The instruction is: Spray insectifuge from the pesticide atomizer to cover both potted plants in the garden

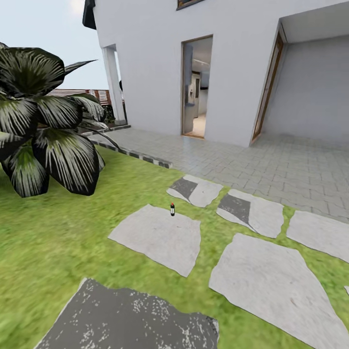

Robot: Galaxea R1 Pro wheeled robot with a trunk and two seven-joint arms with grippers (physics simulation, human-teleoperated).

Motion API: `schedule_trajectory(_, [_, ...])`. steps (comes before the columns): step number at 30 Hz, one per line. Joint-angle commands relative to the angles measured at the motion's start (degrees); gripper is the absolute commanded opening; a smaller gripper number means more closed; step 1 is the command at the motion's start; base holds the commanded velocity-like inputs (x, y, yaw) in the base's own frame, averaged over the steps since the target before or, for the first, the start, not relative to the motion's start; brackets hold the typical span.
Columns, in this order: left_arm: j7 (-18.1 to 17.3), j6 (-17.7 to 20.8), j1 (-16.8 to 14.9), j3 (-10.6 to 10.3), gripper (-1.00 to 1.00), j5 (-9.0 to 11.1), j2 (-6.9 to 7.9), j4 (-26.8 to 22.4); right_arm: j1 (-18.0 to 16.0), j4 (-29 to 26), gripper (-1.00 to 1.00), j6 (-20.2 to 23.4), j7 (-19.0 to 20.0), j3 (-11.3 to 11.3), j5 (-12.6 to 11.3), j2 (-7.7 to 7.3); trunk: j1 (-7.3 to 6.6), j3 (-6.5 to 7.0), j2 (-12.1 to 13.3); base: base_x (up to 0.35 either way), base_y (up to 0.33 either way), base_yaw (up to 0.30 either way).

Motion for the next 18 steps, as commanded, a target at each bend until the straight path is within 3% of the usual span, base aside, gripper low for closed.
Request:
schedule_trajectory(1, [-0.03, -0.17, -0.02, -0.06, 1.00, 0.40, 0.00, 0.06, -0.02, 0.01, 1.00, -0.17, -0.02, 0.01, 0.02, -0.01, 0.02, -0.05, -0.02, 0.298, 0.219, -0.008])
schedule_trajectory(18, [-0.03, -0.17, -0.02, -0.06, 1.00, 0.40, 0.00, 0.06, -0.02, 0.01, 1.00, -0.13, -0.02, 0.01, 0.00, -0.01, 0.02, -0.05, -0.02, 0.298, 0.219, -0.001])
